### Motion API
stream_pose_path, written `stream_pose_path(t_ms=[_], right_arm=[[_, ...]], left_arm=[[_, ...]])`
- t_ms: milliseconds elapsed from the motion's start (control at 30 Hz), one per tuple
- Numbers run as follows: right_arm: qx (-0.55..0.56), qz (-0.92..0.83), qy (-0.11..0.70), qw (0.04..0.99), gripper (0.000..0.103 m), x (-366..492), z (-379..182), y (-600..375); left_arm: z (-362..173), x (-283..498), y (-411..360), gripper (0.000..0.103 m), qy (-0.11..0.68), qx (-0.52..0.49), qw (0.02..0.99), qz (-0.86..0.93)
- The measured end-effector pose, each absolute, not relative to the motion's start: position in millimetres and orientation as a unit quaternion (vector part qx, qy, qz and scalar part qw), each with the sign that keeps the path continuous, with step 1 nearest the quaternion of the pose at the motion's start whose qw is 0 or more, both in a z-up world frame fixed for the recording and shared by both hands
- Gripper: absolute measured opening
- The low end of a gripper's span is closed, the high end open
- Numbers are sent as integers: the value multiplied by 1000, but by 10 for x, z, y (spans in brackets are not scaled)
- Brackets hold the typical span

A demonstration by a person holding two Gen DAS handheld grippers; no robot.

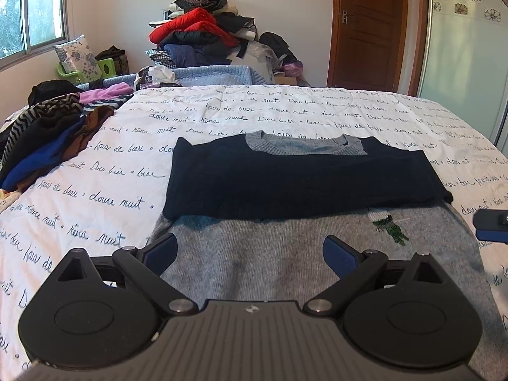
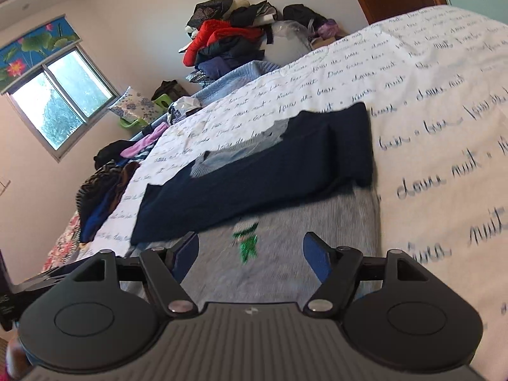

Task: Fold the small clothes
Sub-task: 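Move the left tool toward the opposite side edge of the sweater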

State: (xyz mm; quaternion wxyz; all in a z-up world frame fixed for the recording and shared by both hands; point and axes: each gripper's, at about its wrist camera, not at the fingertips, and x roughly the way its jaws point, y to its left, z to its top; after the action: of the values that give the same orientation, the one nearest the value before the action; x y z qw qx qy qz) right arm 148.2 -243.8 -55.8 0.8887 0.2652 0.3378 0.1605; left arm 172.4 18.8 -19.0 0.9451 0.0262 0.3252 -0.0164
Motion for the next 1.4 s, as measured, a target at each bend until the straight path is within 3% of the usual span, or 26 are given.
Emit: stream_pose_path(t_ms=[233, 767, 1033, 1400], right_arm=[[258, 170, 343, 887, 79, 881, -521, -2417], [267, 121, 338, 894, 79, -160, -689, -2369], [237, 103, 345, 902, 79, -452, -759, -2255], [284, 103, 350, 887, 79, -596, -946, -2492]], left_arm=[[-229, 1315, 207, 99, 323, 20, 946, -5], [-212, 355, 670, 100, 333, -31, 942, -34], [-387, -42, 1075, 100, 350, -7, 936, -37], [-632, -170, 1683, 99, 370, -170, 910, -81]])
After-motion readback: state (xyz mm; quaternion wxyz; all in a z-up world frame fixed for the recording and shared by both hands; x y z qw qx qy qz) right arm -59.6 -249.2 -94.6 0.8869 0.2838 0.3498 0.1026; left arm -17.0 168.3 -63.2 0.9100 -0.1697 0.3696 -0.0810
